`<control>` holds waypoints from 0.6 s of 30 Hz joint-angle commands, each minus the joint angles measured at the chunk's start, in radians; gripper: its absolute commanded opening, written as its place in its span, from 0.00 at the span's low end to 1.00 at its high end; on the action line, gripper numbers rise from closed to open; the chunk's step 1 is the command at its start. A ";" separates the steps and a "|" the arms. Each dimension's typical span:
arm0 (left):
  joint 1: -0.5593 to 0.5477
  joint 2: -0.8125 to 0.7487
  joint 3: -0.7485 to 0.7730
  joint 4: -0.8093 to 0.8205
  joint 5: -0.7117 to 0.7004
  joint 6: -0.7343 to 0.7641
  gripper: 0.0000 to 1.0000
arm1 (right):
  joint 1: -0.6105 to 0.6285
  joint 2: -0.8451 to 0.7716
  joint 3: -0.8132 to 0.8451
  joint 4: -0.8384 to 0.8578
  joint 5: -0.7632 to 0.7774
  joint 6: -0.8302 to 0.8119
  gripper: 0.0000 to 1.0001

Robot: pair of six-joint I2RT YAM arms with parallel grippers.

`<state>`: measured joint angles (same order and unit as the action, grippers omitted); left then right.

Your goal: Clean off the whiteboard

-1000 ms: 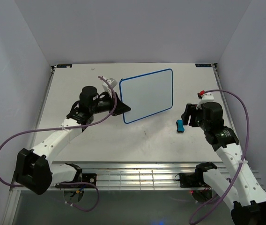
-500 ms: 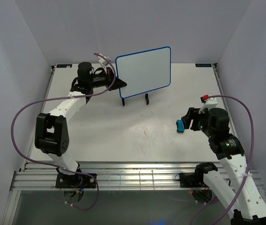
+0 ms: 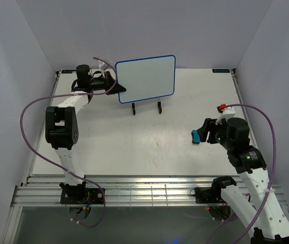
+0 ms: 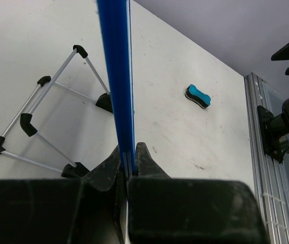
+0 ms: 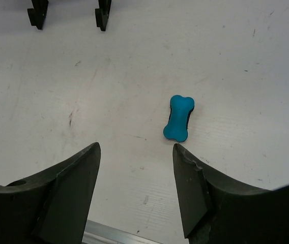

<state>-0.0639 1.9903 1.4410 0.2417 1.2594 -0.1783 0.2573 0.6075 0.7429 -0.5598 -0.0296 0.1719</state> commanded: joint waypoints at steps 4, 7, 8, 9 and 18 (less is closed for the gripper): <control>0.047 0.053 0.087 0.079 0.176 0.069 0.00 | -0.001 -0.006 0.064 -0.020 -0.009 -0.020 0.65; 0.047 0.100 0.094 0.079 0.192 0.076 0.00 | 0.000 -0.002 0.072 -0.025 -0.018 -0.022 0.65; 0.047 0.110 0.099 0.079 0.196 0.079 0.00 | 0.000 0.000 0.078 -0.026 -0.020 -0.022 0.64; 0.047 0.126 0.101 0.079 0.198 0.083 0.00 | -0.001 0.005 0.081 -0.028 -0.023 -0.023 0.64; 0.049 0.199 0.153 0.079 0.259 0.097 0.00 | -0.001 0.015 0.082 -0.023 -0.069 -0.026 0.64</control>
<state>-0.0147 2.2299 1.5280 0.2672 1.4036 -0.1169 0.2573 0.6170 0.7883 -0.5930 -0.0677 0.1596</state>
